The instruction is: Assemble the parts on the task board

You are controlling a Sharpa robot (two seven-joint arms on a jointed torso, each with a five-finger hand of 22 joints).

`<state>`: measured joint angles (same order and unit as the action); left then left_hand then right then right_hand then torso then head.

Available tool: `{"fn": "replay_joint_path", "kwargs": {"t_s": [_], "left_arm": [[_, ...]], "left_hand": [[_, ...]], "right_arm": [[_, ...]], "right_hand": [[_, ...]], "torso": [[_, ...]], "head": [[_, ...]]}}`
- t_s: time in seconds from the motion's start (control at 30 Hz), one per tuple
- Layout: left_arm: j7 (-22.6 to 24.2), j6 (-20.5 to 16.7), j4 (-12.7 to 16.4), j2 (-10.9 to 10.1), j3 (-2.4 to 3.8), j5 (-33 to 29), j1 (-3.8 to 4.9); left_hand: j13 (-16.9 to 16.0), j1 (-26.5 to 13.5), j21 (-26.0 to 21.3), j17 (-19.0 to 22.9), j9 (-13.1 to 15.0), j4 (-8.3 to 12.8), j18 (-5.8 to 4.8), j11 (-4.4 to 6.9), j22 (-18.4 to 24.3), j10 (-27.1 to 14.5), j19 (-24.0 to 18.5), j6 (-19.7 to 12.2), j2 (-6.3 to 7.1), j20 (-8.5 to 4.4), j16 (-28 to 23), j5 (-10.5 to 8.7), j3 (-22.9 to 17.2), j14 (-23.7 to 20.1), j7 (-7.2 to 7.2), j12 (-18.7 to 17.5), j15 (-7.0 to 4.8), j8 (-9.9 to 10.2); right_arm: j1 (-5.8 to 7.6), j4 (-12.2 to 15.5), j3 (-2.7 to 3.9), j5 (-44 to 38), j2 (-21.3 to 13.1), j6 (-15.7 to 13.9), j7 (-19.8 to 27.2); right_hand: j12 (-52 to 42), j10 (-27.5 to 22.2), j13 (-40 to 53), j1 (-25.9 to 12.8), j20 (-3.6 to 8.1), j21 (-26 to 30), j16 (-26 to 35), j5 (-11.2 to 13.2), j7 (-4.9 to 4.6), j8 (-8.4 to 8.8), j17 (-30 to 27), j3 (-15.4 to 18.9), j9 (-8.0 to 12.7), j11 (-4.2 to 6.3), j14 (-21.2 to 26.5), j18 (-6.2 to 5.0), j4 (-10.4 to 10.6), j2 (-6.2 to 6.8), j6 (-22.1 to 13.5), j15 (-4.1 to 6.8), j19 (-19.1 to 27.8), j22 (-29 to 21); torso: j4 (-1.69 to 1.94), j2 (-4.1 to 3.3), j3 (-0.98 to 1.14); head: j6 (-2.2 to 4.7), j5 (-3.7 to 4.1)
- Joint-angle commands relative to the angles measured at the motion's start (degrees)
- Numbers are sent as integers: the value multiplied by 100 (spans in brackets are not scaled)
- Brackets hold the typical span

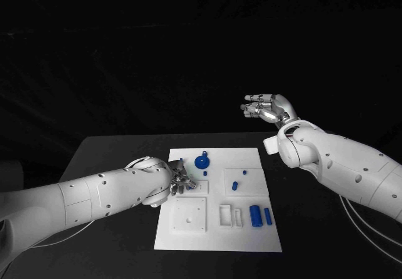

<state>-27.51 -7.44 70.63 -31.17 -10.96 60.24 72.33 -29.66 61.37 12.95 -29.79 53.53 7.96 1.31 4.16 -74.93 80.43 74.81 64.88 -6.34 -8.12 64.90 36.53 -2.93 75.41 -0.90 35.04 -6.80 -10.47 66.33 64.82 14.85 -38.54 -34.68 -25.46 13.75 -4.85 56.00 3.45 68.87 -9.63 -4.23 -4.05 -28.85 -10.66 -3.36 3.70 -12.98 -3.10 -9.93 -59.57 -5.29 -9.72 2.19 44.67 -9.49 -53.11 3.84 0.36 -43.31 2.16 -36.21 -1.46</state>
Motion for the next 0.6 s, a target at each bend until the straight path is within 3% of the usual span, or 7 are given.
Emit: {"fn": "replay_joint_path", "kwargs": {"t_s": [0.03, 0.4, 0.53, 0.6], "left_arm": [[-20, 122, -5, 16, -8, 12, -15], [-4, 166, -54, 83, -6, -24, -13], [1, 298, -86, 121, -6, -31, -12], [-1, 345, -99, 135, -6, -33, -12]], "left_hand": [[-8, 81, -22, -8, 5, 731, -107, 30, -88, -10, 29, 141, -32, 0, -26, 7, -749, 21, 133, -21, -25, -33], [-23, 22, -90, -14, 89, 503, -129, 36, -80, -2, 60, 157, -34, -4, -26, -34, -701, 26, 169, -4, -31, -91], [-4, 85, -128, -17, 96, 447, -130, 25, -76, 34, 58, 212, -18, 11, -41, -309, -670, 24, 187, -29, -19, -94], [3, 109, -140, -23, 88, 431, -130, 23, -78, 45, 62, 223, -17, 13, -43, -328, -656, 25, 186, -41, -18, -77]], "right_arm": [[-3, 0, 3, 10, 7, 84, 37], [-15, -14, 3, 10, 20, 98, 29], [-16, -20, 3, 10, 20, 105, 22], [-17, -21, 3, 10, 20, 108, 21]], "right_hand": [[-36, -25, -5, -14, -1, 22, 31, -37, -7, 34, -9, 27, 7, -3, 45, -73, -1, -61, -48, -9, 40, -7], [-37, -27, -5, -6, -3, 22, 31, -40, -7, 34, -9, 26, 7, -3, 47, -74, -10, -65, -51, -9, 41, -7], [-36, -29, -5, -7, -3, 23, 31, -28, -8, 34, -9, 25, 7, -4, 49, -73, -11, -68, -48, -9, 44, -7], [-36, -29, -5, -7, -3, 23, 31, -28, -8, 34, -9, 25, 7, -4, 49, -73, -11, -68, -48, -9, 44, -7]], "torso": [[0, 0, 4], [-6, -1, 11], [-7, 2, 8], [-6, 2, 7]], "head": [[1, 1], [-3, -4], [-6, 3], [-8, 1]]}}
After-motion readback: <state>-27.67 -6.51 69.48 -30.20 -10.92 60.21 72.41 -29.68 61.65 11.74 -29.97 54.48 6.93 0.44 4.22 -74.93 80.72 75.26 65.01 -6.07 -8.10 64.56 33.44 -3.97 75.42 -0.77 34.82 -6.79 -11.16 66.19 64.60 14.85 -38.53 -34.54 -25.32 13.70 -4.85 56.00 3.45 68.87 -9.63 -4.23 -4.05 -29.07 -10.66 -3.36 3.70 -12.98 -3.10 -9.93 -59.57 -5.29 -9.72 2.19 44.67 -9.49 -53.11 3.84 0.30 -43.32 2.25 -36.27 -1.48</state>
